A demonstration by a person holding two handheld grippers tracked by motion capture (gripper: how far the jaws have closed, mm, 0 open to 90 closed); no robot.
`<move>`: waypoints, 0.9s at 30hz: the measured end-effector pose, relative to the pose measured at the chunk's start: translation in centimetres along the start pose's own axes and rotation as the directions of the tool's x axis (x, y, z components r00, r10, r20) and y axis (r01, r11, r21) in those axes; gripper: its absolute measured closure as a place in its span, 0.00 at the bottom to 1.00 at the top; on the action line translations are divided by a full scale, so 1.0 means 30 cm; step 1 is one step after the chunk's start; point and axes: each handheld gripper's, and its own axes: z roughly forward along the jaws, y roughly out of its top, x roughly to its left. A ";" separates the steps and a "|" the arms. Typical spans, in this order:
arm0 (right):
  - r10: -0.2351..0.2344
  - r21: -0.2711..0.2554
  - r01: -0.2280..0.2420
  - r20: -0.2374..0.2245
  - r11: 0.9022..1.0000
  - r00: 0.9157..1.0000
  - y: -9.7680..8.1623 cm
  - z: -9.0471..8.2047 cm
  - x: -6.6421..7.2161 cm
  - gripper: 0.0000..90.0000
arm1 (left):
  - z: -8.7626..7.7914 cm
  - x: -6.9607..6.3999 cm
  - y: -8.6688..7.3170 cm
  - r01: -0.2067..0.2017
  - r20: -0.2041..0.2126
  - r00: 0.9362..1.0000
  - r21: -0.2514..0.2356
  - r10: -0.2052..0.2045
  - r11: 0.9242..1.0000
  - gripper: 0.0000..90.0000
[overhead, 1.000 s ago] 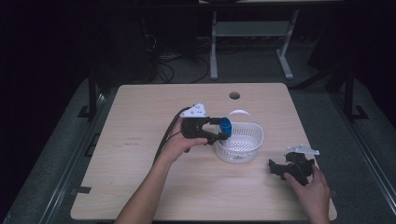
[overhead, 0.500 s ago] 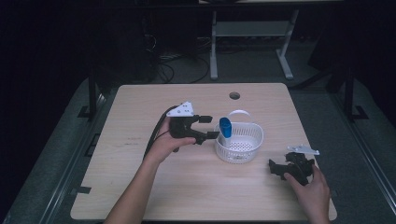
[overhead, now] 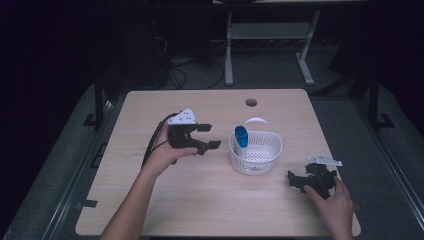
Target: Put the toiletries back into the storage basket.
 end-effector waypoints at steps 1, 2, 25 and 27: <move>0.000 0.000 0.000 0.000 1.000 1.000 0.000 0.000 0.000 0.01 | 0.000 0.000 0.000 0.000 0.000 1.000 0.000 0.000 1.000 0.29; 0.000 0.000 0.000 0.000 1.000 1.000 0.000 0.000 0.000 0.00 | -0.018 0.003 -0.012 0.007 -0.012 1.000 0.010 -0.007 1.000 0.29; 0.002 0.001 -0.002 0.000 1.000 1.000 0.000 0.000 0.000 0.00 | -0.181 0.026 -0.168 0.072 -0.189 0.981 0.129 -0.046 0.989 0.29; 0.001 0.001 -0.001 0.000 1.000 1.000 0.000 0.000 0.000 0.01 | -0.187 0.026 -0.184 0.073 -0.205 0.978 0.148 -0.042 0.986 0.29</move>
